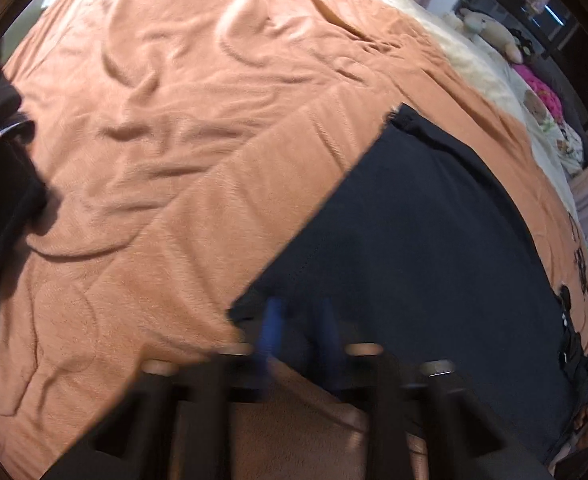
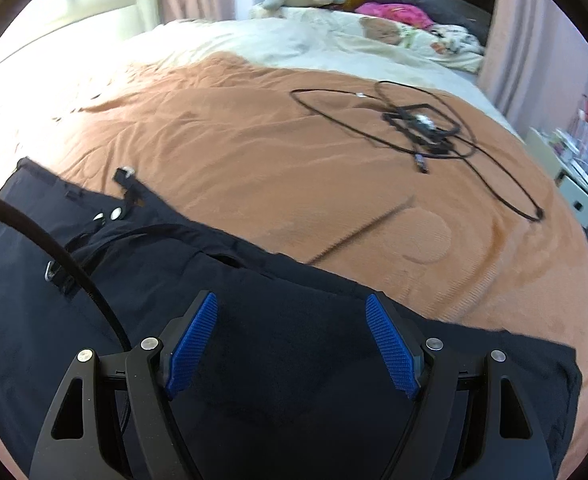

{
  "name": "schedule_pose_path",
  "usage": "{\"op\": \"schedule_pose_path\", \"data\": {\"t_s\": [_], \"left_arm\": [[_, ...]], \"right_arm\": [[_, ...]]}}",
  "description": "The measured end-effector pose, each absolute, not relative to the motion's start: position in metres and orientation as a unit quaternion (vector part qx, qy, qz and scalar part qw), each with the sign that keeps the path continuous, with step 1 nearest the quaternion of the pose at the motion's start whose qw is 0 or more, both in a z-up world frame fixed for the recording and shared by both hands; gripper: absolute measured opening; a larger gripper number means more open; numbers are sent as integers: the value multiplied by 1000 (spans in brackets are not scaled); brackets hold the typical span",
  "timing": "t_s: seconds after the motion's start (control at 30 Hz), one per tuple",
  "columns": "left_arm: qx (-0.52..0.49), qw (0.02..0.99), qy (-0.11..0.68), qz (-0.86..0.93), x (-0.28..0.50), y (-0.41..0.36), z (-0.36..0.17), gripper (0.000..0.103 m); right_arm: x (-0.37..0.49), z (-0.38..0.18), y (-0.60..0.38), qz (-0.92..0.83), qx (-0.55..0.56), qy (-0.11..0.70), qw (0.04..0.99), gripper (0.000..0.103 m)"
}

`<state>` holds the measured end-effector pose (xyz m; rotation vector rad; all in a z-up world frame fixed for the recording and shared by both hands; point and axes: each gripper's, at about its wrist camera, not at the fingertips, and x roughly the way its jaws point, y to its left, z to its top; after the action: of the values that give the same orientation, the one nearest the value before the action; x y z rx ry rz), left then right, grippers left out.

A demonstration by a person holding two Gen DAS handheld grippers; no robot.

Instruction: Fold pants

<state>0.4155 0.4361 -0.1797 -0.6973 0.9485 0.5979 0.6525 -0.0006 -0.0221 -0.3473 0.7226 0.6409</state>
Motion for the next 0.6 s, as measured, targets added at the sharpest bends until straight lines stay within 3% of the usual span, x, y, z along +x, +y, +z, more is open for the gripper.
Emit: {"op": "schedule_pose_path", "data": {"t_s": [0.23, 0.33, 0.5, 0.6], "left_arm": [[-314, 799, 427, 284, 393, 431, -168, 2], [-313, 801, 426, 283, 386, 430, -164, 2], [-310, 798, 432, 284, 390, 434, -169, 2], [-309, 797, 436, 283, 392, 434, -172, 2]], "right_arm": [[643, -21, 34, 353, -238, 334, 841, 76], [640, -22, 49, 370, -264, 336, 825, 64], [647, -32, 73, 366, -300, 346, 810, 62], [659, -41, 83, 364, -308, 367, 799, 42]]}}
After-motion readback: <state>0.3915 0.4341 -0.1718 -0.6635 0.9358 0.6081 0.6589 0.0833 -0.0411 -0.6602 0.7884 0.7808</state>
